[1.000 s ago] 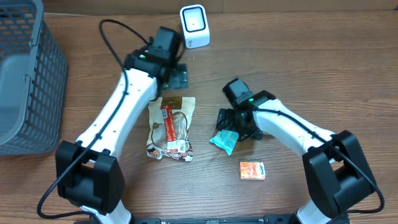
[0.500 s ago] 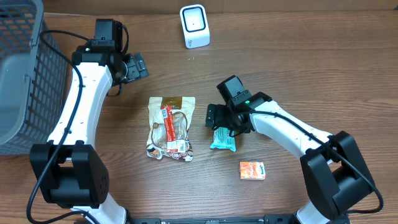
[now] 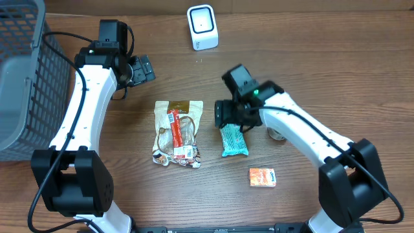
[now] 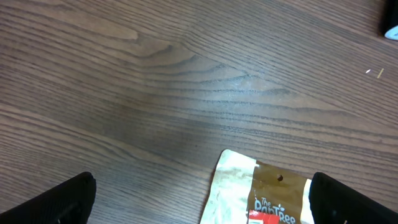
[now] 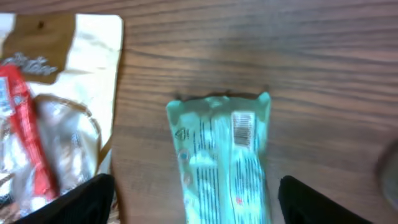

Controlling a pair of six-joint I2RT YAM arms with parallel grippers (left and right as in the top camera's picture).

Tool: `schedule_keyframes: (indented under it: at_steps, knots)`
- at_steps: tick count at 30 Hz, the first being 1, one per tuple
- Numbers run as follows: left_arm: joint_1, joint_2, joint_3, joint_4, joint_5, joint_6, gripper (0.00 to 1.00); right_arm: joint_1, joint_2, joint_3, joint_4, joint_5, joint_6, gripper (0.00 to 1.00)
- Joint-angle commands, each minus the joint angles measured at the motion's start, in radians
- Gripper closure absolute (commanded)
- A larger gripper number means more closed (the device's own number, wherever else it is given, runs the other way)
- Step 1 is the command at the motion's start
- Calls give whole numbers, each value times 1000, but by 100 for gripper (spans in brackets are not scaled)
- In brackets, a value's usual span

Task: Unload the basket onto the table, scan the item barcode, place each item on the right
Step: 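Carry the wipes pack with the right gripper over the snack bag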

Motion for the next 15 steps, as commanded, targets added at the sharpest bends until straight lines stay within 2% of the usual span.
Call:
schedule_keyframes:
  at_steps: [1,4,7,8,12,13,15]
  knots:
    - [2,-17,22,2,8,-7,0,40,-6,47,-86,33,-39,17]
    - [-2,-17,22,2,8,-7,0,97,-5,30,-151,33,-39,16]
    - [-3,-17,22,2,8,-7,0,150,-5,14,-156,43,-40,0]
    - [-3,-17,22,2,8,-7,0,160,-5,14,-145,57,-39,0]
    - [-3,-17,22,2,8,-7,0,175,-5,12,-140,62,8,0]
    - [-3,-17,22,2,8,-7,0,175,-5,6,-142,75,10,8]
    - [-4,-17,22,2,8,-6,0,176,-5,-23,-138,113,11,15]
